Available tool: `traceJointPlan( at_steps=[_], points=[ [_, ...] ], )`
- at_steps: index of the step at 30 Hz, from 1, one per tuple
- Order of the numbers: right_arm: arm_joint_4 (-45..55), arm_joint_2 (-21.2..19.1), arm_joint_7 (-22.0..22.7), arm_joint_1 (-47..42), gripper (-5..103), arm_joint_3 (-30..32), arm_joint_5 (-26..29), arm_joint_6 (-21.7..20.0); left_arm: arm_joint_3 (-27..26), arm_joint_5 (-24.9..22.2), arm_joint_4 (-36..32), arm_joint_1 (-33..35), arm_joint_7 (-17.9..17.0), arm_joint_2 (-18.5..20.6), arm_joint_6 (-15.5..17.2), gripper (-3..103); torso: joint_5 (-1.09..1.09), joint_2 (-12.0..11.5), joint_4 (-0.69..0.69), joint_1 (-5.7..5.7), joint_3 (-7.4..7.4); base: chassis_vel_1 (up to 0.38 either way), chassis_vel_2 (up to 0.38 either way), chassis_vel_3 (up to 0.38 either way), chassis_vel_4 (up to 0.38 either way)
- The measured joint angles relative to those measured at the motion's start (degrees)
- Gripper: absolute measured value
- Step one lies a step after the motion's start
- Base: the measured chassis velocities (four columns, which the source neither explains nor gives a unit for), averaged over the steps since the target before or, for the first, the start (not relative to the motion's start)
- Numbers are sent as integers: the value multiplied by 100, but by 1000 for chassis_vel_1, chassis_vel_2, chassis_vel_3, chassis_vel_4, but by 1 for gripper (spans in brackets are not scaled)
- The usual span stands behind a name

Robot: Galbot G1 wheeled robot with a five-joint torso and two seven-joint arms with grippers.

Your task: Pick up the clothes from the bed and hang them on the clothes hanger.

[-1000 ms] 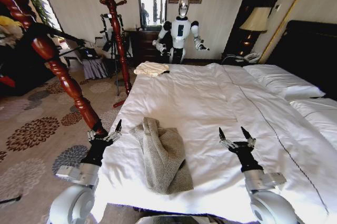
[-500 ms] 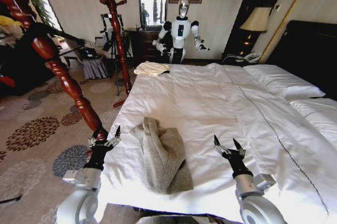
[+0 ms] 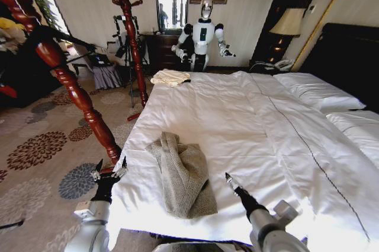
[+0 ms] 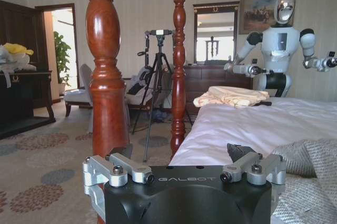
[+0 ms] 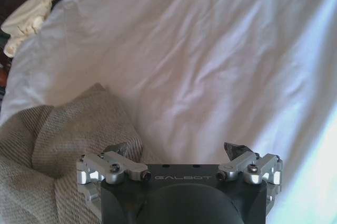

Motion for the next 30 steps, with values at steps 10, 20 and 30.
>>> traceJointPlan(
  at_steps=[10,20,30],
  points=[
    [-86,340,96,-62,100,-679,-173,-77,-92,-12,152,12,-80,-29,-14,100,1,0,0,0,0,0,0,0,0],
    [-634,744,-11,-128,100,-1226,-749,-32,-66,-54,116,-11,-104,-24,34,100,1,0,0,0,0,0,0,0,0],
    [-773,896,-105,56,83,-1230,-641,-192,-74,-65,80,18,-113,-28,35,100,1,0,1,0,0,0,0,0,0]
  ],
)
